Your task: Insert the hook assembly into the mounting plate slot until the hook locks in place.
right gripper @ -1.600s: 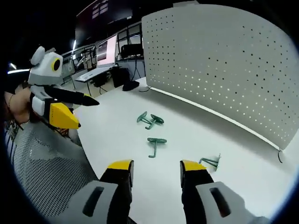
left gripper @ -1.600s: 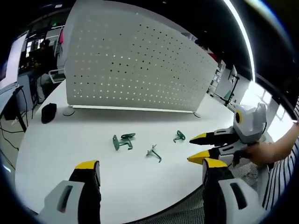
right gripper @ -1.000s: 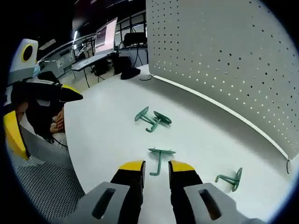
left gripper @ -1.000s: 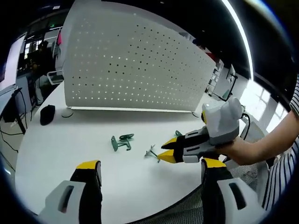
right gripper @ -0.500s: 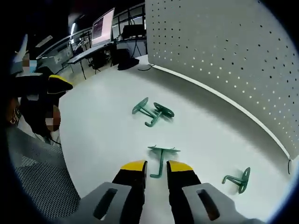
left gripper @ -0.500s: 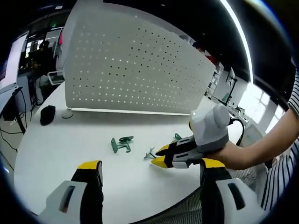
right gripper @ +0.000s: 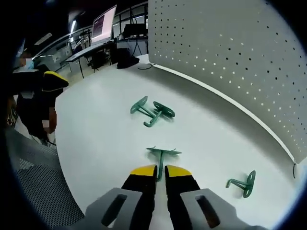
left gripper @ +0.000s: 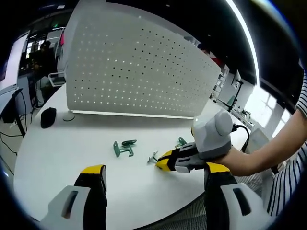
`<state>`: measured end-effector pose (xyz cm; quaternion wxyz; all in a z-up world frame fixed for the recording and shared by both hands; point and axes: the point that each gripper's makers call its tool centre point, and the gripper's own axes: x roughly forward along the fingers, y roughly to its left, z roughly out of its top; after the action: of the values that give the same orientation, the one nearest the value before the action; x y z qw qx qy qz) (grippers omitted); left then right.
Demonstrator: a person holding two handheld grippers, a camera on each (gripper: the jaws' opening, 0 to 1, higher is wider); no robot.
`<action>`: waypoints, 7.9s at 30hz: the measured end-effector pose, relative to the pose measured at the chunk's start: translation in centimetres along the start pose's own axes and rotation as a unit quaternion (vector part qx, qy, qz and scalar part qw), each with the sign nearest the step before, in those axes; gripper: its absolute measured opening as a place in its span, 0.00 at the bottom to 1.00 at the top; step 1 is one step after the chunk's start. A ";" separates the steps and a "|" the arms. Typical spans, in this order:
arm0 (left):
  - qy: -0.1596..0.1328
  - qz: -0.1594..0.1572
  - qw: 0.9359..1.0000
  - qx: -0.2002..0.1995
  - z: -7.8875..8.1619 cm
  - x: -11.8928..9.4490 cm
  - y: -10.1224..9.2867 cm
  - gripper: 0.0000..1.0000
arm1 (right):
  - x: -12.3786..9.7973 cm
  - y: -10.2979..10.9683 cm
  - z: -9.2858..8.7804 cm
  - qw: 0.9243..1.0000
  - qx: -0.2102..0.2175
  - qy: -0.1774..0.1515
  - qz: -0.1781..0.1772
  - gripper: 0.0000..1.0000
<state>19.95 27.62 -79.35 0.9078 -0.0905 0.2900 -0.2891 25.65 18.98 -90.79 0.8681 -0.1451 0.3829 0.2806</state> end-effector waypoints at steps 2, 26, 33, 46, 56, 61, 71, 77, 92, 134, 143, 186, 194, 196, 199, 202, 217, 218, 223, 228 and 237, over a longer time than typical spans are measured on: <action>-0.001 0.000 1.000 0.000 0.0 0.0 0.0 0.85 | 0.0 0.0 0.0 1.000 0.003 -0.002 0.000 0.02; -0.027 -0.009 0.998 -0.048 1.1 0.5 1.2 0.82 | -3.6 -2.3 2.8 0.989 0.142 -0.039 0.026 0.00; -0.022 -0.016 0.999 -0.036 1.7 1.2 1.6 0.81 | -5.7 -2.8 5.2 0.983 0.165 -0.063 0.042 0.00; -0.017 -0.059 0.998 0.011 4.1 2.0 0.9 0.71 | -8.7 -1.0 8.3 0.970 0.204 -0.085 0.104 0.01; -0.032 -0.070 0.997 0.031 5.8 2.4 0.9 0.59 | -9.8 1.5 9.0 0.953 0.239 -0.072 0.169 0.01; -0.036 -0.087 0.994 0.047 6.0 2.6 0.0 0.55 | -10.2 2.4 9.4 0.938 0.274 -0.069 0.201 0.01; -0.052 -0.117 0.990 0.055 7.3 2.5 -1.0 0.42 | -11.3 4.0 9.9 0.915 0.307 -0.063 0.254 0.01; -0.048 -0.127 0.990 0.047 6.8 2.7 -1.3 0.38 | -11.5 4.8 9.8 0.912 0.301 -0.057 0.273 0.01; -0.055 -0.173 0.981 0.069 7.0 2.2 -3.1 0.15 | -12.2 6.0 10.0 0.882 0.339 -0.058 0.323 0.01; 0.034 -0.086 0.991 -0.099 6.2 2.5 0.4 0.02 | -13.9 5.8 12.4 0.963 0.055 -0.162 0.208 0.17; 0.029 -0.121 0.976 -0.177 6.5 2.1 -1.6 0.02 | -13.1 6.8 12.4 0.969 -0.058 -0.163 0.178 0.14; -0.012 -0.148 0.969 -0.195 6.5 1.1 -2.7 0.03 | -13.5 6.9 12.5 0.972 -0.080 -0.155 0.157 0.00; -0.046 -0.134 0.979 -0.145 7.2 0.9 -1.9 0.26 | -13.9 6.6 12.1 0.973 -0.054 -0.146 0.168 0.00; -0.065 -0.130 0.979 -0.144 7.7 0.7 -1.4 0.35 | -14.3 6.3 12.4 0.973 -0.048 -0.152 0.167 0.00; -0.069 -0.117 0.984 -0.116 7.9 0.5 -0.6 0.45 | -14.5 5.7 12.8 0.974 -0.044 -0.160 0.155 0.00; -0.074 -0.108 0.987 -0.097 7.9 0.3 -0.6 0.59 | -14.7 5.0 13.2 0.973 -0.022 -0.172 0.151 0.00; -0.063 -0.105 0.992 -0.029 5.5 0.0 -2.0 0.86 | -15.1 4.1 15.0 0.966 0.017 -0.219 0.137 0.00; -0.065 -0.105 0.992 -0.028 5.5 0.0 -2.1 0.88 | -15.1 3.9 15.3 0.965 0.020 -0.226 0.130 0.00; -0.071 -0.106 0.992 -0.021 5.3 0.0 -2.5 0.91 | -15.3 3.2 16.1 0.959 0.047 -0.260 0.105 0.00; -0.073 -0.098 0.992 -0.014 4.6 0.1 -2.4 0.95 | -15.9 2.1 16.9 0.951 0.062 -0.297 0.060 0.00; -0.064 -0.083 0.994 -0.006 3.1 0.0 -1.8 1.00 | -16.9 -0.1 18.7 0.937 0.052 -0.346 -0.019 0.00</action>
<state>20.91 26.18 -76.19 0.8968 -0.1378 0.2243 -0.3557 27.31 21.30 -65.82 0.9584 -0.0005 0.0700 0.2768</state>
